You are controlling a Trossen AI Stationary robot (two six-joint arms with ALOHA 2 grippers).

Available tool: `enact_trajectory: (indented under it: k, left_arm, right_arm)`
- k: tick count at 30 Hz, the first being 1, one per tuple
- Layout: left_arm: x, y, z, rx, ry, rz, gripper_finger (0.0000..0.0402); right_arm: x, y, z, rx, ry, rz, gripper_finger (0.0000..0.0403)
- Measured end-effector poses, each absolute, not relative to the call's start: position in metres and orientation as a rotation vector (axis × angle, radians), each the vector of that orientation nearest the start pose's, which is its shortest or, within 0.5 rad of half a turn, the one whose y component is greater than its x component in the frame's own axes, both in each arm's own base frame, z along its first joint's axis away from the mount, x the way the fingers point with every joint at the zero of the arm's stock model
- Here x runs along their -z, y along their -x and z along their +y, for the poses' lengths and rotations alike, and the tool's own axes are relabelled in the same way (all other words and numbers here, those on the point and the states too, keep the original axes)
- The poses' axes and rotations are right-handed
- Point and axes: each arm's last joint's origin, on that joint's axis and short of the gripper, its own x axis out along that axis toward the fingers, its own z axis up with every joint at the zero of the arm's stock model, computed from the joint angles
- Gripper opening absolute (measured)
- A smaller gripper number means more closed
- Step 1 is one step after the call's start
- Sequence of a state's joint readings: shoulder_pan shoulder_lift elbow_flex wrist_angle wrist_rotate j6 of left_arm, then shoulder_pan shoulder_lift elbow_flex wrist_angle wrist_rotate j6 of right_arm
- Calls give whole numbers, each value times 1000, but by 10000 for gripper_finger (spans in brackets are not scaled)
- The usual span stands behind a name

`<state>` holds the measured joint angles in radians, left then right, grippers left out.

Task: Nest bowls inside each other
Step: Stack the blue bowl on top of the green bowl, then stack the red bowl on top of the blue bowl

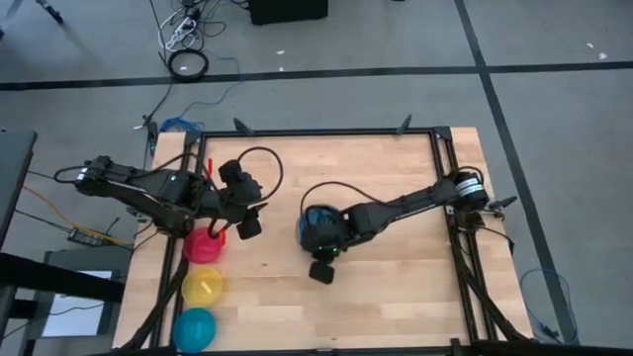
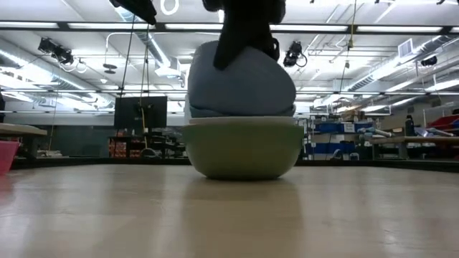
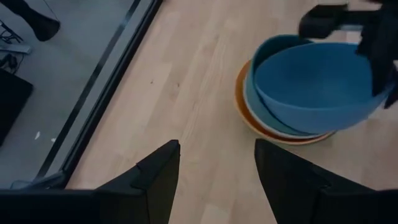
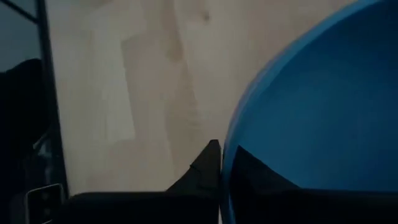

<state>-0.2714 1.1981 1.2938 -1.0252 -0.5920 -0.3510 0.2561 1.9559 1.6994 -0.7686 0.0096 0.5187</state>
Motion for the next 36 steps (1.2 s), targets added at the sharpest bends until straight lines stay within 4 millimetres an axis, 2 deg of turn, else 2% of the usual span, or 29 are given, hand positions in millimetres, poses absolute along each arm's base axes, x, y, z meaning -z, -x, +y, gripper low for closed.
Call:
enact_trajectory:
  k: [6, 10, 13, 16, 20, 25, 30, 33, 36]
  left_arm:
    - [-361, -211, -43, -438, -40, 764, 218]
    - [-361, -210, -47, -423, -40, 765, 218]
    - [-360, -208, -50, -418, -23, 769, 218]
    - [-352, -194, -56, -432, -3, 887, 218]
    - [-335, -166, -68, -490, 2, 1081, 218]
    - [-310, -159, -95, -434, 89, 1187, 218]
    - [-271, -155, -121, -420, 70, 1378, 218]
    - [-252, -151, -133, -423, 58, 1473, 218]
    - [-237, -146, -142, -411, 73, 1515, 218]
  right_arm:
    - [-277, -402, 99, 144, -287, 1036, 120]
    - [-271, -394, 95, 213, -260, 1111, 179]
    - [-267, -394, 95, 254, -236, 1115, 200]
    - [-275, -396, 100, 273, -187, 1057, 205]
    - [-307, -399, 103, 270, -96, 956, 206]
    - [-360, -395, 97, 299, 21, 844, 211]
    - [-411, -375, 89, 378, 105, 777, 215]
    - [-434, -363, 84, 425, 121, 741, 214]
    - [-442, -352, 80, 458, 135, 719, 213]
